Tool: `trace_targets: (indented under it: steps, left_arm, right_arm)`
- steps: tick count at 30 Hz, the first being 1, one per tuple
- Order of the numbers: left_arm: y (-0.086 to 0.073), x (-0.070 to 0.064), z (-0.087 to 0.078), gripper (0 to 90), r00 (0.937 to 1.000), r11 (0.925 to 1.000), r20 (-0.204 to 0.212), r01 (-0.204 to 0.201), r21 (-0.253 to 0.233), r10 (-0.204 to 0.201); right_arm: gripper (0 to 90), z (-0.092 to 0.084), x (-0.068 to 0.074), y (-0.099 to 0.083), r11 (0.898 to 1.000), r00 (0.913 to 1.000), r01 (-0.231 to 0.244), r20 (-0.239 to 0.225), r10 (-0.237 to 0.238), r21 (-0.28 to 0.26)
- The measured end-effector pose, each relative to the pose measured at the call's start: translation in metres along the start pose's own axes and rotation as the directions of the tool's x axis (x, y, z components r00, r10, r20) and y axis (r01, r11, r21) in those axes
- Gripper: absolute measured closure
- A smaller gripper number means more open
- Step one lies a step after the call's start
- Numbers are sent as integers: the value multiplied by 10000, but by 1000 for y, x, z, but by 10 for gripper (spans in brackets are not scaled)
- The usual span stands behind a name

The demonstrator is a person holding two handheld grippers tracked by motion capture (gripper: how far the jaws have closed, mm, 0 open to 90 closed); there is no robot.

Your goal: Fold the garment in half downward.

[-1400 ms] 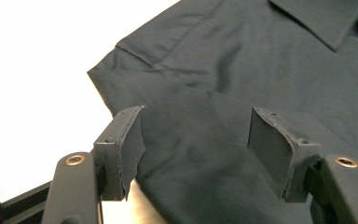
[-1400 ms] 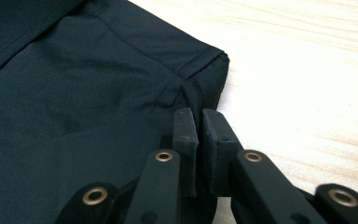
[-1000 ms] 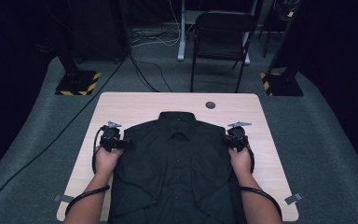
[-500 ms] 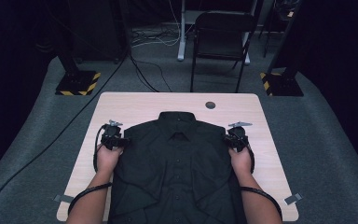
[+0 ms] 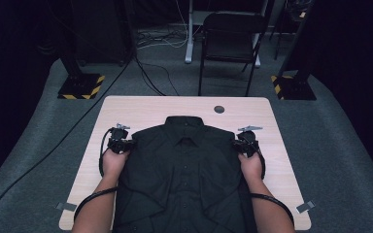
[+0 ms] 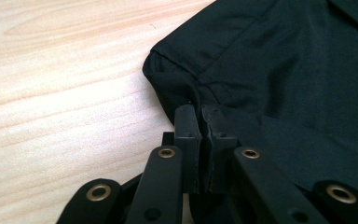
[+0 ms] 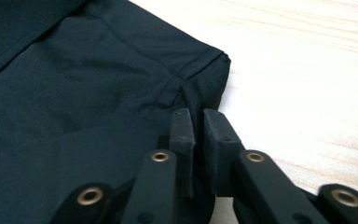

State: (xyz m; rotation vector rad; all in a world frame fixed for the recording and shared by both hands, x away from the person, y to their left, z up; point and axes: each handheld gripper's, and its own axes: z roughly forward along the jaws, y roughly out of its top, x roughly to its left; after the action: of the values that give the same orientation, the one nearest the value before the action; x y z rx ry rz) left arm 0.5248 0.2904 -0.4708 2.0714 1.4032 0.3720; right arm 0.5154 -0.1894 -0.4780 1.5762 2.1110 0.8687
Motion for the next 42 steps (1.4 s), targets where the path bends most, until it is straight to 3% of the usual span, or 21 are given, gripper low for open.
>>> trace_targets:
  steps: [6, 15, 18, 22, 26, 32, 42]
  left_arm:
    - [5, 2, -16, 870, 9993, 9987, 251, -274, -429, 285]
    - [15, 0, -51, 877, 9955, 9887, 556, -685, -1336, 765]
    - [10, 4, -52, 878, 9971, 9899, 510, -488, -1329, 560]
    - [-1, 11, -50, 880, 9980, 9909, 624, 66, -1342, 18]
    - [0, 12, -55, 885, 9983, 9898, 578, -27, -1422, 110]
    - [8, 8, -61, 885, 9982, 9896, 329, -457, -1366, 506]
    - [-5, 15, -57, 887, 9983, 9897, 569, 219, -1418, -140]
  right_arm:
    - [887, -4, 1, 4, 10000, 9994, -13, -350, 11, -56]
    - [893, -35, -1, 18, 9949, 9940, -89, -1098, -23, -1010]
    - [896, -41, -4, 17, 9938, 9935, -141, -1135, 15, -1102]
    - [899, -41, -8, 11, 9949, 9946, -227, -1027, 126, -983]
    - [899, -46, -10, 11, 9935, 9944, -311, -1039, 197, -1098]
    - [899, -53, -5, 19, 9920, 9948, 8, -1005, -136, -1261]
    - [900, -52, -15, 5, 9933, 9951, -318, -965, 210, -1114]
